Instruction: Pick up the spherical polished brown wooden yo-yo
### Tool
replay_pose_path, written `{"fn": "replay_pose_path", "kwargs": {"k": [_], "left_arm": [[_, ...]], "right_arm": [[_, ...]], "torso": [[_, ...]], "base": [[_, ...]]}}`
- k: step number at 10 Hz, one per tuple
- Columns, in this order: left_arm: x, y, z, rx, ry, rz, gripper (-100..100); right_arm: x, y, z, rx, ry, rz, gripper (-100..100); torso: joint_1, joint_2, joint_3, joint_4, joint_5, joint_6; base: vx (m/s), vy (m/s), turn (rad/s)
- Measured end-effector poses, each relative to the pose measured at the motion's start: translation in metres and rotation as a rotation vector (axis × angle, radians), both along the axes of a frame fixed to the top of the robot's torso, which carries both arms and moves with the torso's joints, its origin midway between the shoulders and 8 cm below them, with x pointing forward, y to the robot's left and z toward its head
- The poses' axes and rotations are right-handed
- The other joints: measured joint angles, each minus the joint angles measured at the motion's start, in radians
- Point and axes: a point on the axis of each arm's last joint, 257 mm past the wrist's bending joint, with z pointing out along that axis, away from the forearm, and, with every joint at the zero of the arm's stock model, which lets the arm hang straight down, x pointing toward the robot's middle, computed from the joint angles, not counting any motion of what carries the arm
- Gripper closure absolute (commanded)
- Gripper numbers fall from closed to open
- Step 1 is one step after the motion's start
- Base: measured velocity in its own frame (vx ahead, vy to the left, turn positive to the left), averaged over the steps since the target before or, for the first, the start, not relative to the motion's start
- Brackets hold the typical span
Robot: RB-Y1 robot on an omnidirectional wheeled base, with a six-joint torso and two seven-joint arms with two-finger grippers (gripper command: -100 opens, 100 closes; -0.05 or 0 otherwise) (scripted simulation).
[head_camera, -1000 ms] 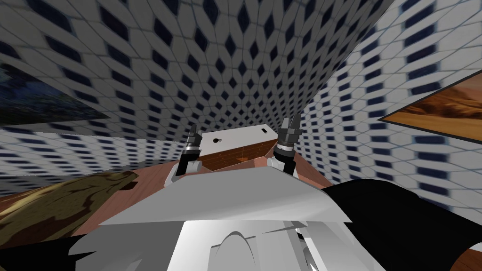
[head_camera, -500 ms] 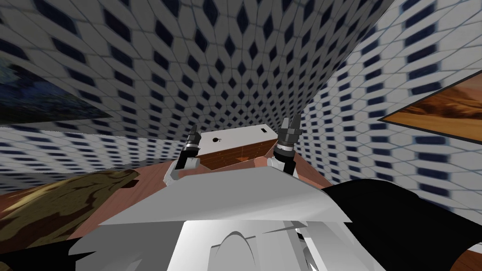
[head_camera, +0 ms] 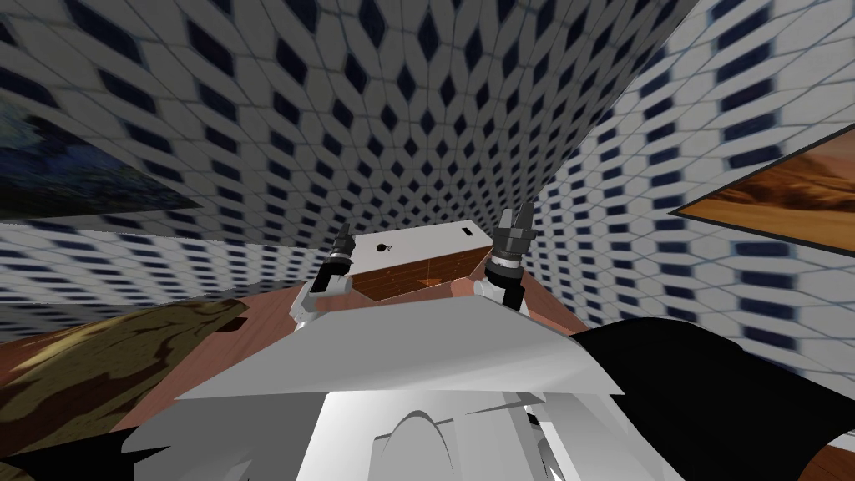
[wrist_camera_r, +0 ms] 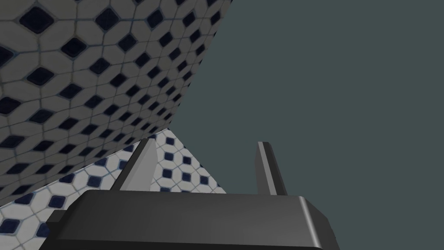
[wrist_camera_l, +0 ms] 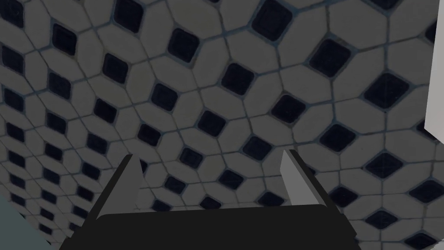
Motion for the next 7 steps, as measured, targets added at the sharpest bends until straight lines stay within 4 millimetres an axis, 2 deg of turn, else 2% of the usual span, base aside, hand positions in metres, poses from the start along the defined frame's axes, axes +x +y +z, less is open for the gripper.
{"fn": "replay_pose_path", "kwargs": {"k": [6,7], "left_arm": [[0.022,0.029,-0.034,-0.02,0.137,0.069,-100],[0.03,0.041,-0.041,-0.026,0.166,0.086,-100]], "right_arm": [[0.0,0.0,0.0,0.0,0.0,0.0,0],[0.0,0.0,0.0,0.0,0.0,0.0,0]], "torso": [[0.0,-0.001,0.0,0.0,0.0,0.0],[0.0,-0.001,0.0,0.0,0.0,0.0]], "base": [[-0.006,-0.019,-0.002],[0.001,-0.018,-0.008]]}}
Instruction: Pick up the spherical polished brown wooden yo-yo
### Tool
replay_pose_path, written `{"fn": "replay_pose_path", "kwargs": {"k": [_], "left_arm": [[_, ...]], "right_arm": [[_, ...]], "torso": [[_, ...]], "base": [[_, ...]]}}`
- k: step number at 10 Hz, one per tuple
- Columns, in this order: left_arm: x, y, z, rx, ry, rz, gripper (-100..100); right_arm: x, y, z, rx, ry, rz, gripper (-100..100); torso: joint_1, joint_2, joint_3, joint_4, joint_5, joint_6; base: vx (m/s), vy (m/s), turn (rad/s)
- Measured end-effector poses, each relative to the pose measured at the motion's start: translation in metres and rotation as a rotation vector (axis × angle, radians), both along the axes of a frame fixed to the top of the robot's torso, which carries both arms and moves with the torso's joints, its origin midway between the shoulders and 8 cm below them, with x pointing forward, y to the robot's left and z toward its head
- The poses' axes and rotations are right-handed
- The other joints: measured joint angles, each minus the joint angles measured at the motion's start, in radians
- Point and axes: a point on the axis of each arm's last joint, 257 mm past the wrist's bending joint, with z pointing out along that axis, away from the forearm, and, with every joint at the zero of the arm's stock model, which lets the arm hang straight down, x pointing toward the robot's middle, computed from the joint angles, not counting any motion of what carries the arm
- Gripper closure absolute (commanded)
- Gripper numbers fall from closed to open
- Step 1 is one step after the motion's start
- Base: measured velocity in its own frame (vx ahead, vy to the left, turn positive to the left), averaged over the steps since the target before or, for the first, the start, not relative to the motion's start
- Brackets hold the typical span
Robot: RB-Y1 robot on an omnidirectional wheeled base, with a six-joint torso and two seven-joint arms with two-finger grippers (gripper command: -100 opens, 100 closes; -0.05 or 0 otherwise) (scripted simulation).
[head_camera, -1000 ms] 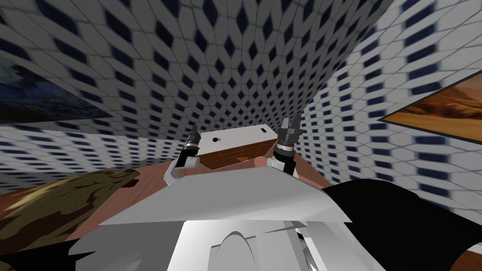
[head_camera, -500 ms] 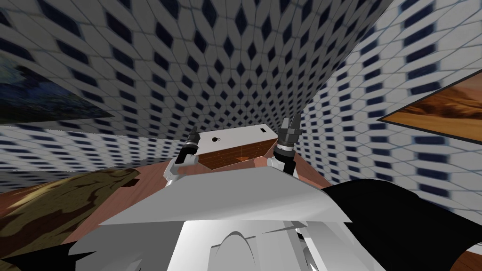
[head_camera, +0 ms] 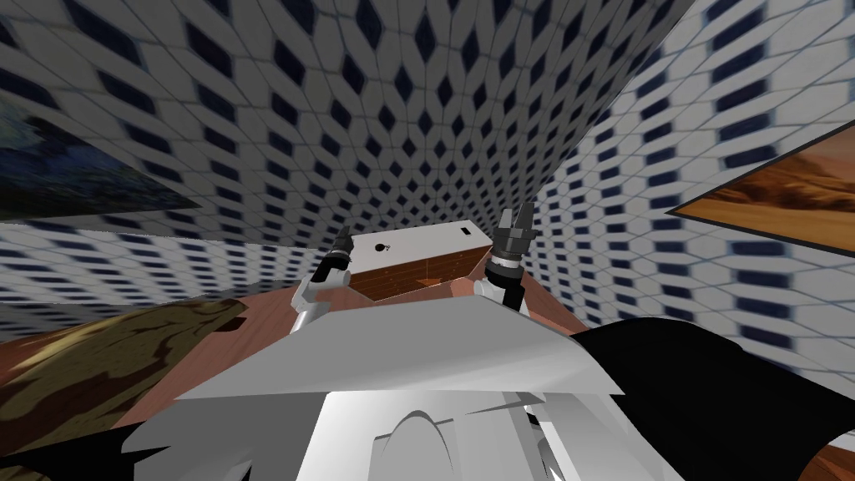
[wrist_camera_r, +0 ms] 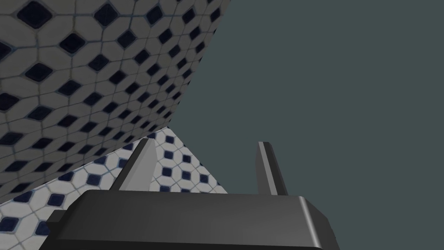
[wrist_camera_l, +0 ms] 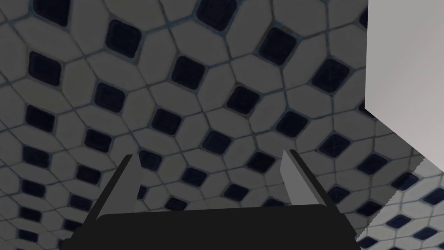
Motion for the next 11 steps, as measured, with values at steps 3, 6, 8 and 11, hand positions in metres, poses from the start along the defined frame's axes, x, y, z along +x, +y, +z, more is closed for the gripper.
{"fn": "replay_pose_path", "kwargs": {"k": [3,6,8,11], "left_arm": [[0.007,0.016,-0.023,-0.02,0.08,0.04,-100],[0.009,0.034,-0.048,-0.045,0.164,0.082,-100],[0.015,0.041,-0.059,-0.062,0.211,0.106,-100],[0.016,0.054,-0.083,-0.087,0.295,0.139,-100]], "right_arm": [[0.0,0.0,0.0,0.0,0.0,0.0,0],[0.0,0.0,0.0,0.0,0.0,0.0,0],[0.0,0.0,0.0,0.0,0.0,0.0,0],[0.0,0.0,0.0,0.0,0.0,0.0,0]], "torso": [[0.0,-0.001,0.0,0.0,0.0,0.0],[0.0,-0.001,0.0,0.0,0.0,0.0],[0.0,-0.001,-0.001,0.0,0.0,0.0],[0.001,-0.001,-0.001,0.0,0.0,0.0]], "base": [[0.006,-0.02,-0.015],[0.009,-0.015,-0.017],[0.015,-0.012,-0.028],[0.022,-0.009,-0.036]]}}
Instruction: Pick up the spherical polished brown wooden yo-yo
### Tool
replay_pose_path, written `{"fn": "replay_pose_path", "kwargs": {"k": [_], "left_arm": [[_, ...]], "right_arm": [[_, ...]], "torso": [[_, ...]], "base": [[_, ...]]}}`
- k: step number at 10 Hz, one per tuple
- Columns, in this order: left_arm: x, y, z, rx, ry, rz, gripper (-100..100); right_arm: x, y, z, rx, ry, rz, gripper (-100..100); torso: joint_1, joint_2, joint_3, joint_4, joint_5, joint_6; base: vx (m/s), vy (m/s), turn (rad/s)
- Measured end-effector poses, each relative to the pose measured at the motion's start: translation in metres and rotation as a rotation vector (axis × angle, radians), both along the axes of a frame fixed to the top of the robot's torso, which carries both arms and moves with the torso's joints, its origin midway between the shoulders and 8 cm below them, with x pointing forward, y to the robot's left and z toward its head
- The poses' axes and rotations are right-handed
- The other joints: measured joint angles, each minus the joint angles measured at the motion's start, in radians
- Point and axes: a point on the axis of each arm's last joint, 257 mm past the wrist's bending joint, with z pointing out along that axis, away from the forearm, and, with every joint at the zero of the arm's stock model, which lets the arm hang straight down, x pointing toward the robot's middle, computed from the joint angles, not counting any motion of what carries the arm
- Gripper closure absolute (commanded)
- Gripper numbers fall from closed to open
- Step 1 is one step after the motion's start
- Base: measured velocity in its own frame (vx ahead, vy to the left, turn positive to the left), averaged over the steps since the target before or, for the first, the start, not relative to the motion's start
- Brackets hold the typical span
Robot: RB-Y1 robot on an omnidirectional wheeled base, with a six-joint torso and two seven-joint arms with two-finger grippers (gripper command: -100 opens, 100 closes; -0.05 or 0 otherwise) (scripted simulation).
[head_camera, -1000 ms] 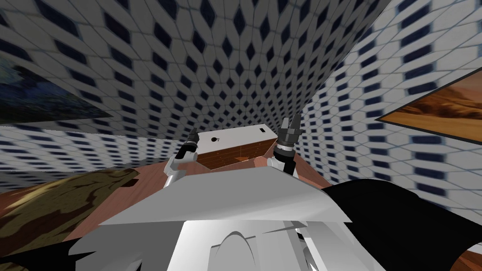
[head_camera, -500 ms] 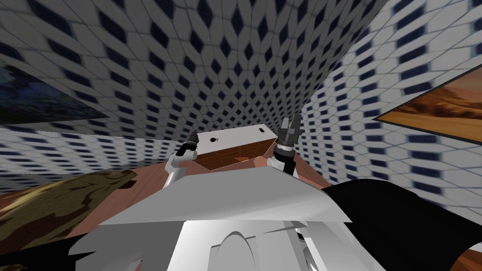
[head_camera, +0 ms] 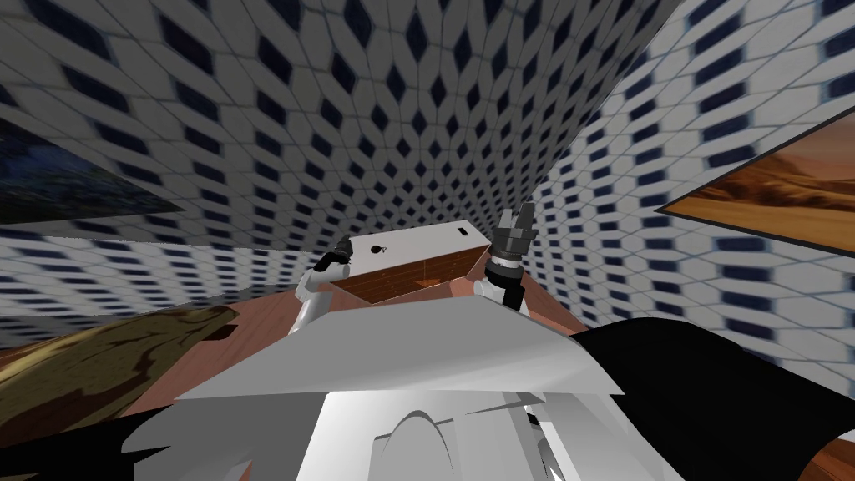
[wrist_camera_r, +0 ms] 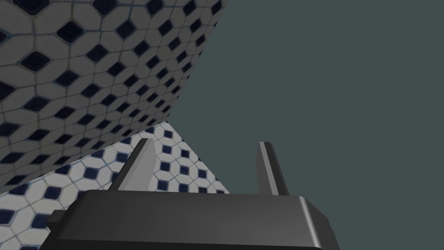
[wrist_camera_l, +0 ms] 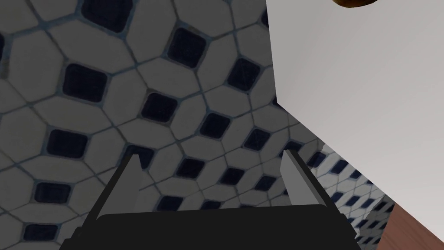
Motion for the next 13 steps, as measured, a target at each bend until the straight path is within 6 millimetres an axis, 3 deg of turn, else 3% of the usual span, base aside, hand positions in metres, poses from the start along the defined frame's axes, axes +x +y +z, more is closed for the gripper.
{"fn": "replay_pose_path", "kwargs": {"k": [9,13], "left_arm": [[-0.009,0.021,-0.067,-0.08,0.233,0.087,-100],[-0.023,0.025,-0.105,-0.125,0.365,0.125,-100]], "right_arm": [[0.0,0.0,0.0,0.0,0.0,0.0,0],[0.0,0.0,0.0,0.0,0.0,0.0,0]], "torso": [[0.001,-0.001,-0.001,0.0,0.0,0.0],[0.0,-0.002,-0.001,0.0,0.0,0.0]], "base": [[0.033,-0.001,-0.047],[0.044,0.001,-0.06]]}}
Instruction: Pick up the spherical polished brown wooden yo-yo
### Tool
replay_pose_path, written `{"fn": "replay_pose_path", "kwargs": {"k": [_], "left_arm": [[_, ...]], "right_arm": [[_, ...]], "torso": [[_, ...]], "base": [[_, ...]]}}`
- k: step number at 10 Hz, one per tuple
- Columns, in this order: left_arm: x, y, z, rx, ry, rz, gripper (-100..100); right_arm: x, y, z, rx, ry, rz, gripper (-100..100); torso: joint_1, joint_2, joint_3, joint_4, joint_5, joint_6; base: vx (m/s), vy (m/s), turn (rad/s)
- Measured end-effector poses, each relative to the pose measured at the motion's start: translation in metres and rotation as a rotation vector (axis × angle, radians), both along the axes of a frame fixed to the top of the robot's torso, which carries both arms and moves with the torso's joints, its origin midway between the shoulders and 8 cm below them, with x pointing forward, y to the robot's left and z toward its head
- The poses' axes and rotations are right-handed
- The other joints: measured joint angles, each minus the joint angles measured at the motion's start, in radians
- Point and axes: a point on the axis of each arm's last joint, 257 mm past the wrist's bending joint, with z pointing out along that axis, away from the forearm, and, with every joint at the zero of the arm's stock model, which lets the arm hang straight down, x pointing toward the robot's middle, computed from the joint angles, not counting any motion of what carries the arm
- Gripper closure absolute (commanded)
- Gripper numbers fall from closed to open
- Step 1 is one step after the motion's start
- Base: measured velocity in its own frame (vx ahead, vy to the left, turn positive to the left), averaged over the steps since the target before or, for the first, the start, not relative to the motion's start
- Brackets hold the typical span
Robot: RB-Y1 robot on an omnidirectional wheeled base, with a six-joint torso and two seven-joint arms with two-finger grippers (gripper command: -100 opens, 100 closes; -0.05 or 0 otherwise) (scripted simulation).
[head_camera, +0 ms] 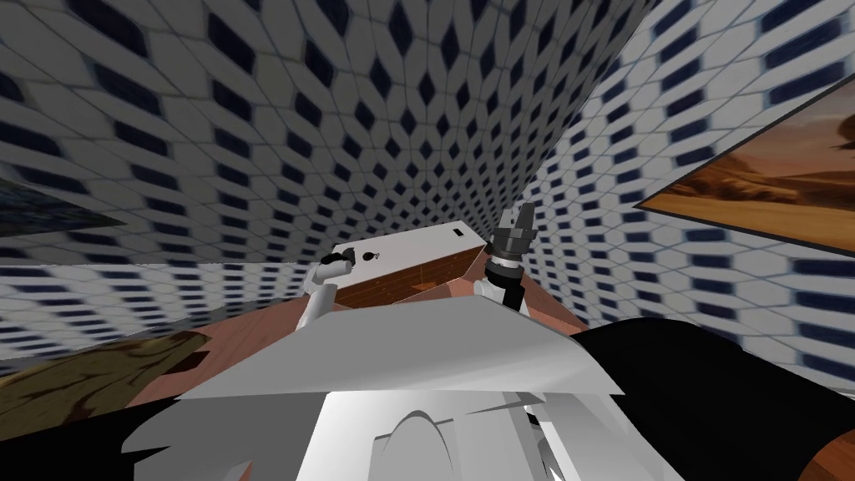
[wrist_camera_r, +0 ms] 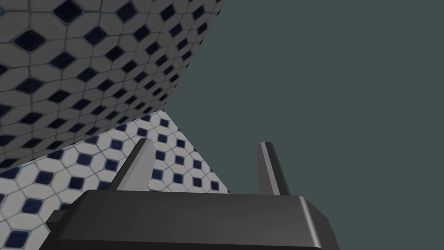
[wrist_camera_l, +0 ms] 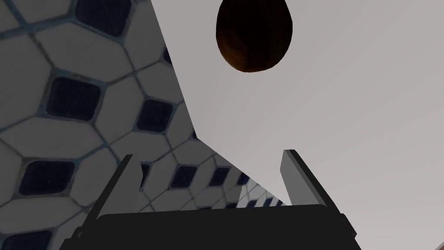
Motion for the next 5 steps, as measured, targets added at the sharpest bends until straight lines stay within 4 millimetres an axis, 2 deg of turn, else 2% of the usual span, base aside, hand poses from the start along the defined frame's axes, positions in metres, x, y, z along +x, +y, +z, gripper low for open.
{"fn": "replay_pose_path", "kwargs": {"k": [5], "left_arm": [[-0.02,-0.002,-0.038,-0.053,0.15,0.034,-100]], "right_arm": [[0.0,0.0,0.0,0.0,0.0,0.0,0]], "torso": [[0.001,-0.001,-0.001,0.0,0.0,0.0]], "base": [[0.063,0.015,-0.083]]}}
